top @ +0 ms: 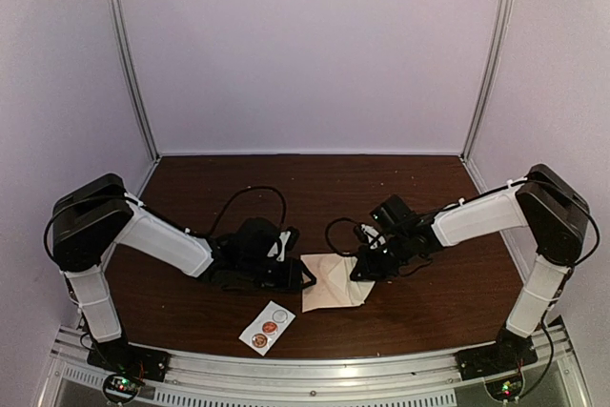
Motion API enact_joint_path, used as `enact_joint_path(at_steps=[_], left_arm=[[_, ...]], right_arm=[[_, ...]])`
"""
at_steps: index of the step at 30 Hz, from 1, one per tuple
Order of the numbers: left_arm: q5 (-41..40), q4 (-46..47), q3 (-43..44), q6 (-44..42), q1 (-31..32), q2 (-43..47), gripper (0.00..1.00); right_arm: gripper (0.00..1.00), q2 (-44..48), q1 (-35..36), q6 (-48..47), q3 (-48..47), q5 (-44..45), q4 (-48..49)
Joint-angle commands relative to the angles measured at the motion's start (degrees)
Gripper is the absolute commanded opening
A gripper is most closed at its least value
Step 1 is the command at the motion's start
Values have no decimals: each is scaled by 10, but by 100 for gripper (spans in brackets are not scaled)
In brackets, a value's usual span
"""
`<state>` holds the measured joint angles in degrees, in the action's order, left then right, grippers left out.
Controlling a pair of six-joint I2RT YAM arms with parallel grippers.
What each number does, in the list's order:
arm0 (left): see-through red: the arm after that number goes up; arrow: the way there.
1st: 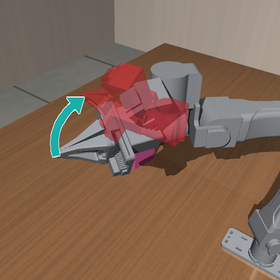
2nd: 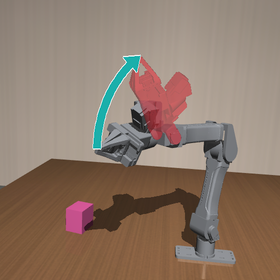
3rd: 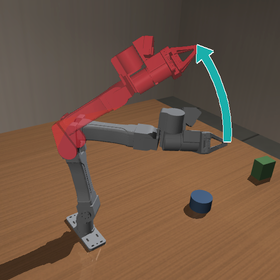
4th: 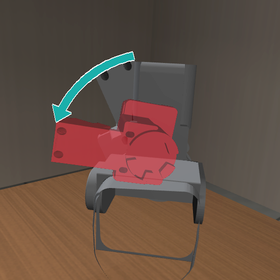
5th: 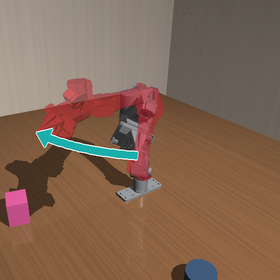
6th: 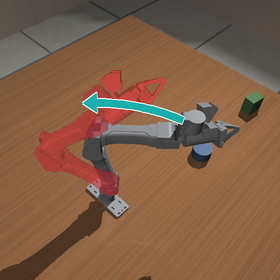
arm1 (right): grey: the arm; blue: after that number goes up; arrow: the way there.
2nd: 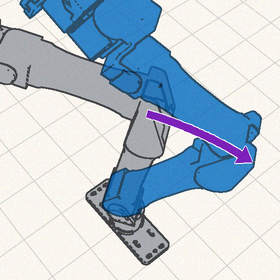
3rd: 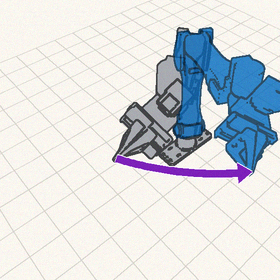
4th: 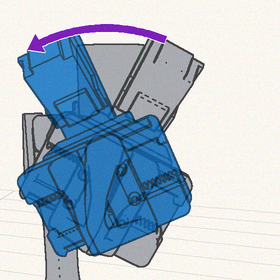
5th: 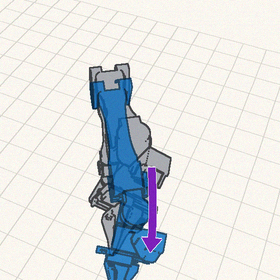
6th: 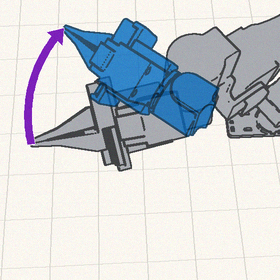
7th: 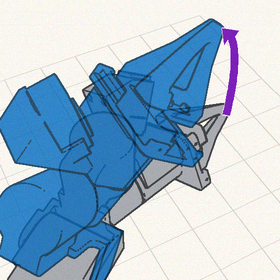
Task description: Place the letter into the envelope and seal it
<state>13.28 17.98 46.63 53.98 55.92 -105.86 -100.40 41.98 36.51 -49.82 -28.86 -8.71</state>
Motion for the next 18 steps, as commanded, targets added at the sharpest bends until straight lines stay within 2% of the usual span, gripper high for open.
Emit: enact_joint_path(at_steps=[1,10,14,18], left_arm=[[6,-4,8,-3,1,-11,43],[-17,-20,6,-10,1,3,43],[-15,-21,5,-11,1,2,43],[-15,-20,2,-10,1,3,43]], right_arm=[[0,-14,10,-4,-20,-1,-20],[0,7,3,-25,-40,23,-76],[17,10,2,-19,-30,7,-65],[24,19,2,-9,-10,0,-55]])
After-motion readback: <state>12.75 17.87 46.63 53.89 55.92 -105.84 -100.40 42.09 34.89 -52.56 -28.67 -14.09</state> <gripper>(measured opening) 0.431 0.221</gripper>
